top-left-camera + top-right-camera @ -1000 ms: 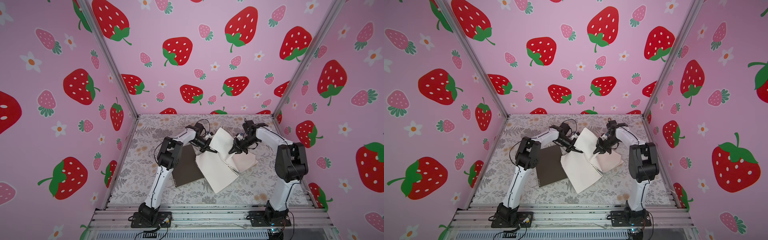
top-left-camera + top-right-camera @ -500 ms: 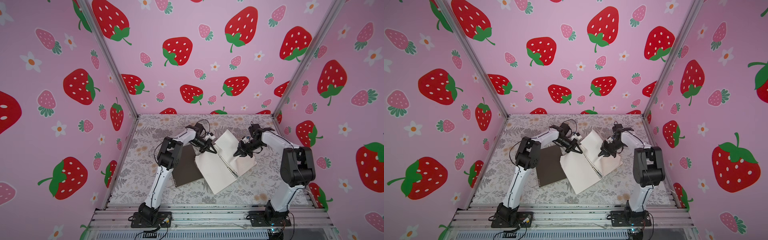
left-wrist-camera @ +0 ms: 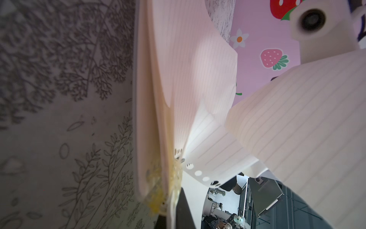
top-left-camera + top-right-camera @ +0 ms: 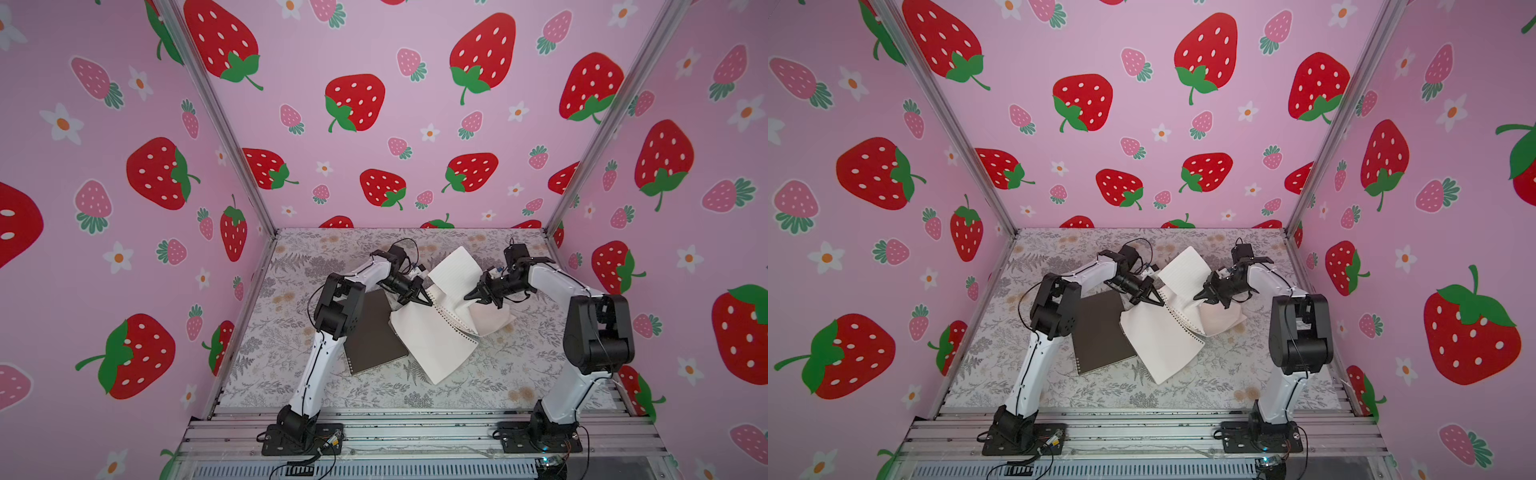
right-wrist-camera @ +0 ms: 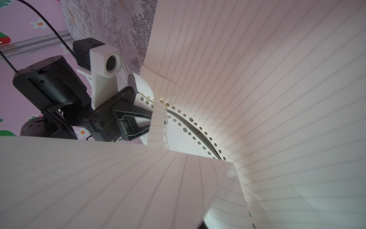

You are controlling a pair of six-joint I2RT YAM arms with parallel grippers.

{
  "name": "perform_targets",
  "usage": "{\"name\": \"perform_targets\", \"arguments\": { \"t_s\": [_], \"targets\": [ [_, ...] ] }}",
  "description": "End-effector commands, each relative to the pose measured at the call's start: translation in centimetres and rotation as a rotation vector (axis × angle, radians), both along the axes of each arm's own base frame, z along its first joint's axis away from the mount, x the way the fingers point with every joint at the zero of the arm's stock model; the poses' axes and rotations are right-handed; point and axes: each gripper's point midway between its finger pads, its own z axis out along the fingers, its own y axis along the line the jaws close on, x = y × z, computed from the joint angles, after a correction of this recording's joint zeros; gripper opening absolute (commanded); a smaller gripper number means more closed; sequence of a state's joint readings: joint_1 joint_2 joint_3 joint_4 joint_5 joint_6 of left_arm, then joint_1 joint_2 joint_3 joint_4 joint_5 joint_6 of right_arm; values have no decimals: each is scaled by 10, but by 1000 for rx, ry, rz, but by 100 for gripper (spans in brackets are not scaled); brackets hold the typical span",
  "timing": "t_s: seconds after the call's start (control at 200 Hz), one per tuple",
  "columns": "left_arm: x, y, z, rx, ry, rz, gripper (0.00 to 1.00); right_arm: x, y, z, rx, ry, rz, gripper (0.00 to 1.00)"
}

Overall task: Tear off pages from different notebooks
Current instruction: Tear off the paper from the notebook.

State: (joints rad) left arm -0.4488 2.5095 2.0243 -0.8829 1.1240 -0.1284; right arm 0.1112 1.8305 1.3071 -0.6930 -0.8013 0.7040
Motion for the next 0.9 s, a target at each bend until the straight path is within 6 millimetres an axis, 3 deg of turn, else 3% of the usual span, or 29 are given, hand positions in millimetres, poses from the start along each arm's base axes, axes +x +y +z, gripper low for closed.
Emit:
{"name": "perform_targets", "arguments": {
  "t_s": [0.0, 0.31, 0.54, 0.715, 0.895],
  "targets": [
    [-15, -5, -3, 6, 32, -38, 0, 42, 12, 35, 119, -150, -21, 0],
    [-15, -5, -3, 8, 28, -38, 0, 44, 21, 25, 144, -116, -1, 0],
    [-15, -5, -4, 16, 25, -39, 0, 61, 28, 42, 216, -177, -35, 0],
    [-15, -5, -3, 17, 19, -42, 0, 74, 36, 40, 221, -178, -22, 0],
    [-17, -4, -5, 24, 21, -46, 0, 71, 35, 35, 180, -179, -5, 0]
  ]
}}
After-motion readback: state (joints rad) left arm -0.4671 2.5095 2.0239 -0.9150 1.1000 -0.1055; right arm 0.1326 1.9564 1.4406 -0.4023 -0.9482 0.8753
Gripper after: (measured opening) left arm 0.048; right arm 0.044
